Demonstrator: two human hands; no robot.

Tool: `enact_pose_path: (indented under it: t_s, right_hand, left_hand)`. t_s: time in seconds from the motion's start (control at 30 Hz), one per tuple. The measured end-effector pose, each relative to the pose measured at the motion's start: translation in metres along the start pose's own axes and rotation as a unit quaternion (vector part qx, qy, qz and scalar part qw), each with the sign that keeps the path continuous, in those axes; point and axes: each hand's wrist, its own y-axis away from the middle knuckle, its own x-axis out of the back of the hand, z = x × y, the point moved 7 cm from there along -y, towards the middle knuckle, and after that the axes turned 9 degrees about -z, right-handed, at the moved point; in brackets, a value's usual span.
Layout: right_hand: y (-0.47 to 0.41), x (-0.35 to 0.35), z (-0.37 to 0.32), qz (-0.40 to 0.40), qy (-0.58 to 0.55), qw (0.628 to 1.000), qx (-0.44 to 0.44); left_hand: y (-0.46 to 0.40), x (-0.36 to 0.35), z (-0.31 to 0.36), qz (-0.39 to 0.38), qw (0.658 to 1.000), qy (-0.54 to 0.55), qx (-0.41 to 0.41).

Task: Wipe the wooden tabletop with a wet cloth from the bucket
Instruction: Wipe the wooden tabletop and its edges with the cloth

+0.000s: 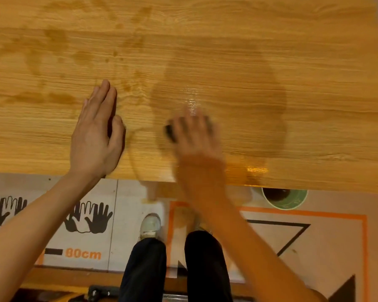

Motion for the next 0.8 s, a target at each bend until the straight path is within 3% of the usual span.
enact_pose_path:
  t_s: [0.07,0.13,0.2,0.27,0.4,0.5,0.57,0.67,0.73,0.8]
  right_hand:
    - [0.024,0.018,0.075,0.01,0.022,0.994,-0.106]
    - [0.049,0.035,0.137,0.042,-0.05,0.971,-0.228]
    - [0.052,0.034,0.139,0.09,-0.072,0.949,-0.294]
    - [0.036,0.021,0.087,0.12,-0.054,0.949,-0.288]
    - [0.007,-0.021,-0.057,0.074,-0.02,0.99,-0.116]
    - [0.011,-0.019,-0.053,0.056,0.012,0.998,-0.034]
    - [0.028,-0.001,0.009,0.074,0.003,0.991,-0.115]
    - [0.065,0.025,0.104,0.115,-0.05,0.941,-0.316]
    - [0.069,0.025,0.102,0.167,-0.061,0.91,-0.375]
    - [0.058,0.009,0.054,0.185,-0.047,0.909,-0.371]
  left_hand:
    - [0.0,0.0,-0.002,0.0,1.0,-0.003,-0.003]
    - [0.0,-0.002,-0.002,-0.001,1.0,-0.008,-0.016]
    - [-0.001,-0.003,-0.003,0.0,1.0,-0.005,-0.026]
    - [-0.002,-0.003,-0.004,0.001,1.0,0.001,-0.029]
    - [0.001,-0.001,-0.003,0.013,0.999,0.007,-0.044]
    - [0.0,-0.002,-0.004,0.007,0.999,0.007,-0.049]
    - [-0.001,-0.003,-0.005,0.0,0.999,0.006,-0.043]
    - [0.0,-0.002,-0.003,-0.005,0.999,-0.002,-0.042]
    - [-0.001,-0.002,-0.003,-0.008,0.999,-0.001,-0.044]
    - [-0.001,-0.002,-0.002,-0.01,0.999,0.0,-0.042]
